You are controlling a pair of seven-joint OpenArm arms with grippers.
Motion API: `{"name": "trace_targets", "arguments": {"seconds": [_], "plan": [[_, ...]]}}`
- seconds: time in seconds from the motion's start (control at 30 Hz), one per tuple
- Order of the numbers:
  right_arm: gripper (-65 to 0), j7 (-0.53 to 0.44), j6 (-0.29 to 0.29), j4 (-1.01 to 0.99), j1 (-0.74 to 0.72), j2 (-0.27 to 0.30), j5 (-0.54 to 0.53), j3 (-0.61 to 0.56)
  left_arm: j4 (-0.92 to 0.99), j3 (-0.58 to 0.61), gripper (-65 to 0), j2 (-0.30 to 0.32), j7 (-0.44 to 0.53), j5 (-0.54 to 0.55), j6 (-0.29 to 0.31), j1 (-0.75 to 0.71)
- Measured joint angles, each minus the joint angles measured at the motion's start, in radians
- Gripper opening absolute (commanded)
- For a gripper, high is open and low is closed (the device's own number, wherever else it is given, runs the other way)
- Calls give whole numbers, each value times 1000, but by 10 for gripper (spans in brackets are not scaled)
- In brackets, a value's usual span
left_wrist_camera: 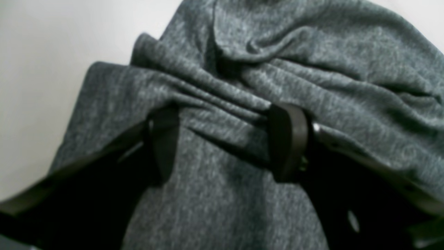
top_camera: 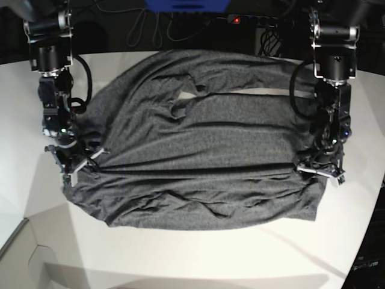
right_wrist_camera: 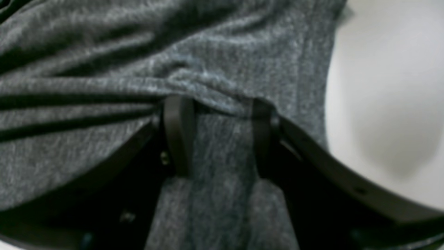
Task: Layout the t-shirt on the table in an organized manner, then fold the t-shirt properly
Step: 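Drag the held side edges with both grippers toward the collar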
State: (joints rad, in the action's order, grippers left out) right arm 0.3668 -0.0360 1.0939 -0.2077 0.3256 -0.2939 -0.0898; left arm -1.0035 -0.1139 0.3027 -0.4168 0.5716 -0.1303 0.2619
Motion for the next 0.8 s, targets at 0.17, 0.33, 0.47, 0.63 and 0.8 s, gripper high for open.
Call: {"name": "trace_targets", "arguments": {"seconds": [0.17,0.33,0.47,0.63,0.8], "plan": [[-375,13,6,146,54,18,2,38,-108,-1,-258,-3,0,5,-1,-17],[-375,30,11,305,141,8,6,131,-290,-2,-257,0,-10,5,-6,-112],[-375,33,8,377,214,-1,7,157,-443,-5,-257,5,-12,4,-8,-216],[-375,19,3,452,339,-11,2,184,-590,-151,-257,-13,-7,2,-4,-410],[-375,11,3,494,410,-52,-1,214,-671,-288,-256,-40,-13,10,6,-563]]}}
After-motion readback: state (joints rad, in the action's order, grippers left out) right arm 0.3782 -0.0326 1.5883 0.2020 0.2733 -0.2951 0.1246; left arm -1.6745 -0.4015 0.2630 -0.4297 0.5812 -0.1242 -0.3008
